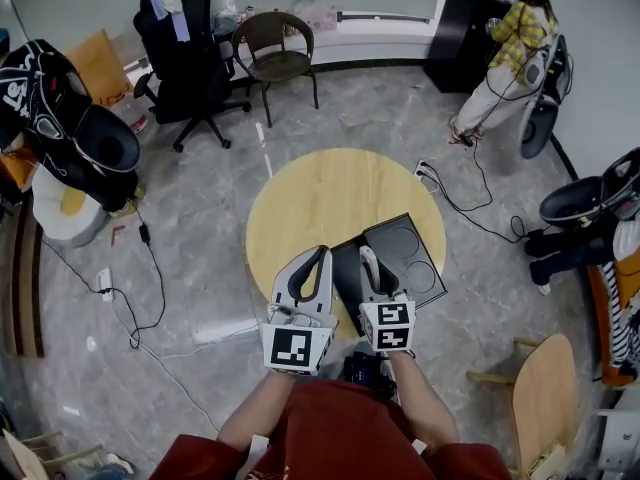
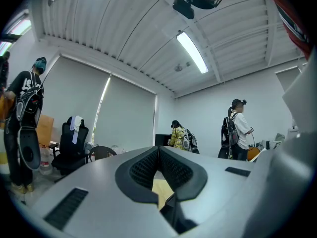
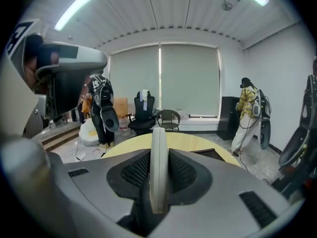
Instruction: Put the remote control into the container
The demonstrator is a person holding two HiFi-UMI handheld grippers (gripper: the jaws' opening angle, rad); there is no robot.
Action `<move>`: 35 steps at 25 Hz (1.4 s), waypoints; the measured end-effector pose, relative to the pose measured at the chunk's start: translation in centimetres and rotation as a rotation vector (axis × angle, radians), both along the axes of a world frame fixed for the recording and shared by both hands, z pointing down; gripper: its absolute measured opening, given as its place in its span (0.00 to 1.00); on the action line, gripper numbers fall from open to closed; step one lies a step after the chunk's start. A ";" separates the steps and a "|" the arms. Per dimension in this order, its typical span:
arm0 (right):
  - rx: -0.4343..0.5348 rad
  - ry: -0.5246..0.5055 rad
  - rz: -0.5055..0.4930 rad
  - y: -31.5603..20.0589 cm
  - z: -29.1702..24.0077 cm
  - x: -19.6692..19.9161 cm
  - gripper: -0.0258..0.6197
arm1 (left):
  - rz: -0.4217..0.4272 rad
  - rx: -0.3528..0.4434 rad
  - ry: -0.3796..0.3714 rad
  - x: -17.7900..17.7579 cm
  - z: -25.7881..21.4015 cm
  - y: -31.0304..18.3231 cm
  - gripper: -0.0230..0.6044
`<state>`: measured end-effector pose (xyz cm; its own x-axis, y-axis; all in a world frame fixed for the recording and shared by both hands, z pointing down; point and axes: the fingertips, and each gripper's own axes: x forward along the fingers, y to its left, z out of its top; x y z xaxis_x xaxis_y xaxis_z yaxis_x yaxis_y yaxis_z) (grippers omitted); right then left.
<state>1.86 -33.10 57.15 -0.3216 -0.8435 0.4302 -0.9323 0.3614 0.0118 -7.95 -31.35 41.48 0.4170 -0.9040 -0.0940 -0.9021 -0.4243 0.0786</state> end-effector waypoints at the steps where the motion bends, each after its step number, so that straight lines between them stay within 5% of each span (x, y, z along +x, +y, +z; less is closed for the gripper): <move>1: -0.019 0.008 -0.002 0.1 0.6 0.0 0.22 | 0.003 -0.016 -0.023 0.0 0.4 0.1 0.07; 12: -0.228 0.095 -0.034 -0.4 7.1 -1.2 0.22 | -0.008 -0.001 -0.002 -0.4 0.4 -0.1 0.07; 18: -0.377 0.182 -0.036 0.4 10.8 -1.0 0.22 | -0.002 -0.038 -0.049 -0.8 1.0 -0.2 0.07; 21: -0.423 0.205 -0.045 0.0 11.7 -0.9 0.22 | -0.021 -0.007 -0.004 -0.9 0.0 -1.0 0.07; 35: -0.444 0.221 -0.060 -0.9 12.7 -1.9 0.22 | -0.027 0.002 0.026 -1.1 -0.2 -1.2 0.07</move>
